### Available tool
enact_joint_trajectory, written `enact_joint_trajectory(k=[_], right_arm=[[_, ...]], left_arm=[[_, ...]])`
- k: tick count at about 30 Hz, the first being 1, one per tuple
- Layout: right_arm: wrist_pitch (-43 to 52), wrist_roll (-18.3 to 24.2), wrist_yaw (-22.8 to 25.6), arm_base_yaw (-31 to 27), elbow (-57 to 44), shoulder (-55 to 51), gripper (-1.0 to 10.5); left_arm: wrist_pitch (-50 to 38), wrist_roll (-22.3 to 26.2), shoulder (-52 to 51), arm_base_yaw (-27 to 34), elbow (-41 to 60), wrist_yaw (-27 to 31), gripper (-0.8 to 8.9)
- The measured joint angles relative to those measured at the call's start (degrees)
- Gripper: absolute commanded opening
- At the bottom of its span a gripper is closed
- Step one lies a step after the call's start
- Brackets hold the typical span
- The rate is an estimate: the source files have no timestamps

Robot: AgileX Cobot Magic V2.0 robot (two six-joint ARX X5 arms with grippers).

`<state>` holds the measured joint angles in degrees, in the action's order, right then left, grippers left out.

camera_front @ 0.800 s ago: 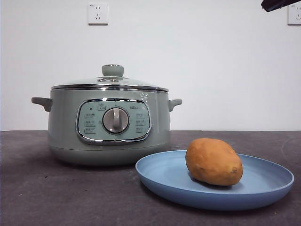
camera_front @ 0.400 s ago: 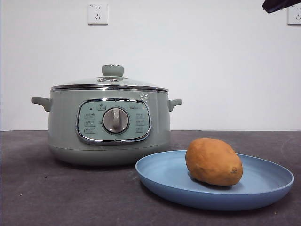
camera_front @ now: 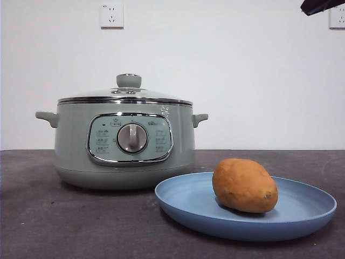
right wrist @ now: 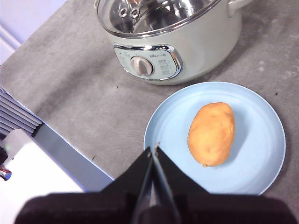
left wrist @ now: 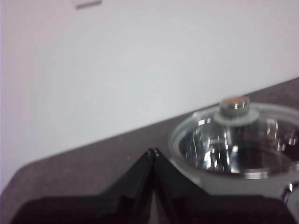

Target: Take the potato out from the steamer,put the potato on the plate,close the lid

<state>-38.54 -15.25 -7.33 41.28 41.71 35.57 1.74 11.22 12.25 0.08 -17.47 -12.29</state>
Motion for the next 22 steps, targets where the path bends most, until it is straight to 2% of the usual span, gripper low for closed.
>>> enact_joint_trajectory(k=[10,22], right_arm=[[0.0,0.0,0.0,0.0,0.0,0.0,0.0],[0.0,0.0,0.0,0.0,0.0,0.0,0.0]], left_arm=[[-0.07,-2.91,-7.65,0.2,12.04,2.64,-0.04],[2.47,-3.78,-11.91,0.2,16.44,4.66,-0.04]])
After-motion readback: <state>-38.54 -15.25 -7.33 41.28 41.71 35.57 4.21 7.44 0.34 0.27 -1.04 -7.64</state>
